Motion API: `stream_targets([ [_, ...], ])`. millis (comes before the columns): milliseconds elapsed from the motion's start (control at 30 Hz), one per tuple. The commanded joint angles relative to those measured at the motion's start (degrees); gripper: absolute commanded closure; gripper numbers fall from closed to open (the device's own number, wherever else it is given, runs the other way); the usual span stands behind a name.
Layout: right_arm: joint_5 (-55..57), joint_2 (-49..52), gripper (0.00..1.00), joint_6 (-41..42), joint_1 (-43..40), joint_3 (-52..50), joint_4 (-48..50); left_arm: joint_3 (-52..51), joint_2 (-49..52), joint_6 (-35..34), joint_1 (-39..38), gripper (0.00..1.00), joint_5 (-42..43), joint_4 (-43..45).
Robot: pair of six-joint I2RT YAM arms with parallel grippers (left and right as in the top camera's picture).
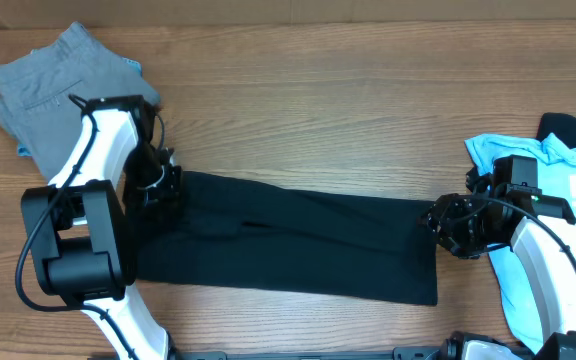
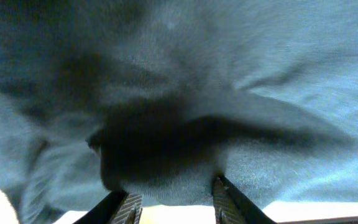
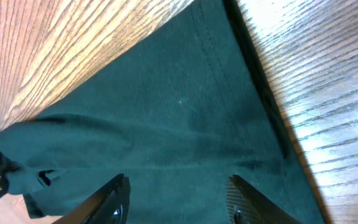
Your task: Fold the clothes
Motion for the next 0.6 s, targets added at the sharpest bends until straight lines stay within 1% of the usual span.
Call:
stream_targets([
  [0,-0.3,-0.8,0.46,-0.2,0.0,0.8,0.3,-1.9,-1.1,-1.2,-0.1,0.61,-0.2,2.6],
  [100,-0.3,-0.8,0.46,-0.2,0.0,0.8,0.5,-2.5,-1.1,-1.4,-1.0,0.62,-0.3,4.8],
  [133,-0.3,-0.8,0.46,-0.2,0.0,0.8,0.5,-2.5,-1.1,-1.4,-1.3,0.64,-0.3,5.0],
  [200,-0.3,-0.8,0.46,-0.2,0.0,0.8,0.5,-2.4,-1.1,-1.4,-1.7,0.71,-0.3,5.4],
  [300,-0.3,-0.8,0.45,0.0,0.0,0.8,0.5,-0.8,-1.1,-1.4,-1.7,0.74,-0.3,4.6],
  [333,-0.3,-0.8,0.45,0.0,0.0,0.8,0.5,0.0,-1.1,-1.4,-1.7,0.78,-0.3,4.5],
  [400,-0.3,-0.8,0.45,0.0,0.0,0.8,0.6,1.9,-1.1,-1.4,-1.4,0.9,-0.5,4.5],
  [433,-0.3,-0.8,0.45,0.0,0.0,0.8,0.7,2.6,-1.1,-1.4,-1.3,0.94,-0.8,4.8],
  [467,-0.3,-0.8,0.45,0.0,0.0,0.8,0.8,3.3,-1.1,-1.4,-1.2,0.96,-1.0,5.5],
  [567,-0.3,-0.8,0.45,0.0,0.0,0.8,0.8,4.0,-1.1,-1.4,-1.2,0.96,-1.2,8.0],
])
